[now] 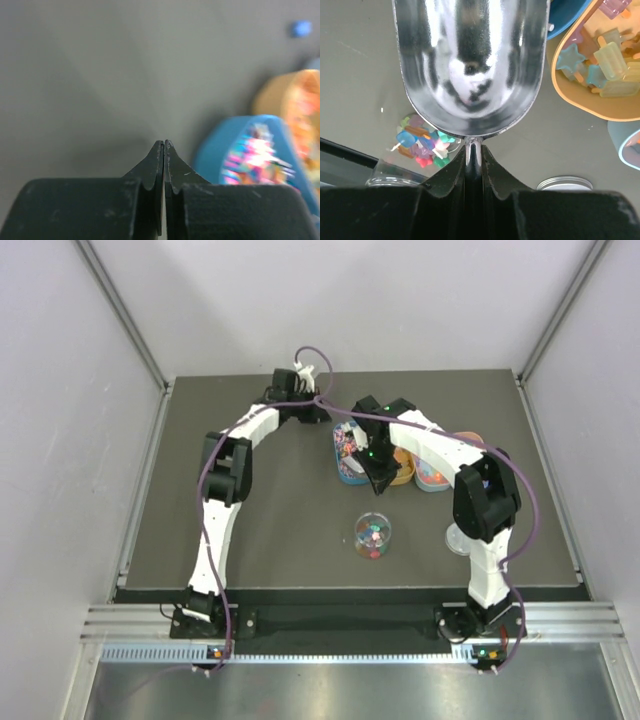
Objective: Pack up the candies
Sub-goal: Adjust the spatula.
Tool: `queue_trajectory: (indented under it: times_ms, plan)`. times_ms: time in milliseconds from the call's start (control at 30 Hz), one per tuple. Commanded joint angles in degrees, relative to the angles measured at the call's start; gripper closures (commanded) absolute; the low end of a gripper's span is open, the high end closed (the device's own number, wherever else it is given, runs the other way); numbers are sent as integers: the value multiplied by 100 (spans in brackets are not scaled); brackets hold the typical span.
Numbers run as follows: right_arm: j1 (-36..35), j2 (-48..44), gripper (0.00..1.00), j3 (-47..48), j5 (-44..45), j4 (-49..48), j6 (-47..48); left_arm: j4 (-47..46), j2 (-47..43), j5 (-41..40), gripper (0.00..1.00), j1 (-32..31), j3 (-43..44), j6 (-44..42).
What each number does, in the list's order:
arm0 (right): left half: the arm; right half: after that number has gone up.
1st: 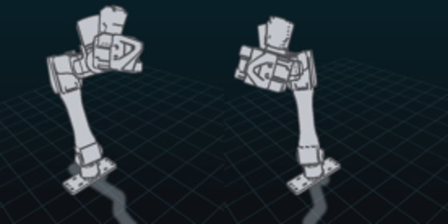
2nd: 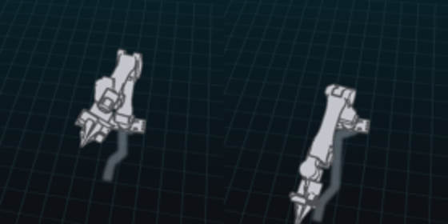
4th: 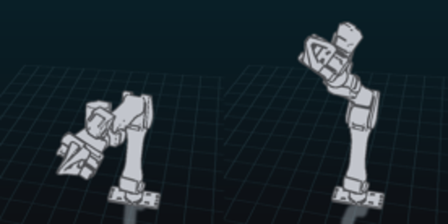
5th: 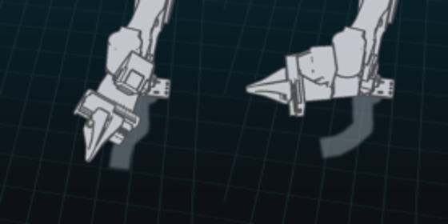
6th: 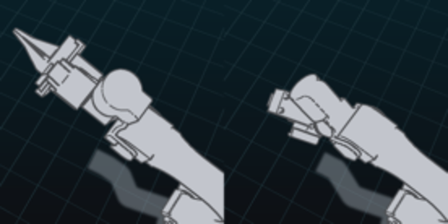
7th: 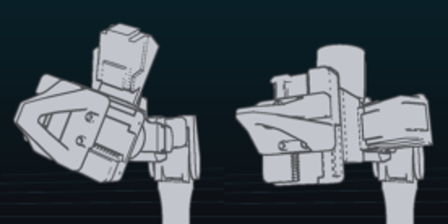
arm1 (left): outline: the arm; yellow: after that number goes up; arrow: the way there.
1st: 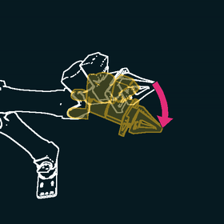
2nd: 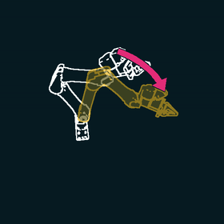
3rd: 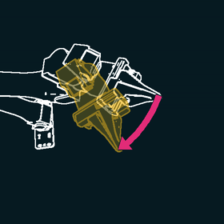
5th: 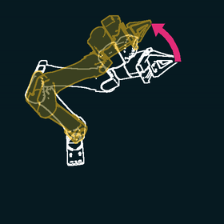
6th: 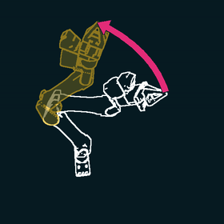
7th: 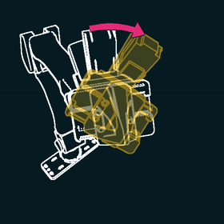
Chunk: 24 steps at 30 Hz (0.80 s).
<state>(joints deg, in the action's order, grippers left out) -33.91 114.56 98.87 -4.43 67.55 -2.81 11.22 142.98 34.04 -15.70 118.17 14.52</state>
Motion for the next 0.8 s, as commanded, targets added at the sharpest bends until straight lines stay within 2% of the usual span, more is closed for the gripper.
queue_trajectory:
  times_ms: [0,367,500,633,767]
  plan:
    - [-54,-39,100,-104,-23,39,-79,-463,177,-414,100,-46,557,288]
    - [-37,-119,100,-316,196,-5,-88,-1078,740,129,99,-258,856,630]
    - [-37,-66,100,-176,231,47,-62,-1000,811,357,99,-363,910,683]
    - [-10,83,100,27,328,100,-1,-982,513,709,100,-390,463,885]
    - [-10,189,100,105,564,101,70,-1289,91,701,100,-390,-328,982]
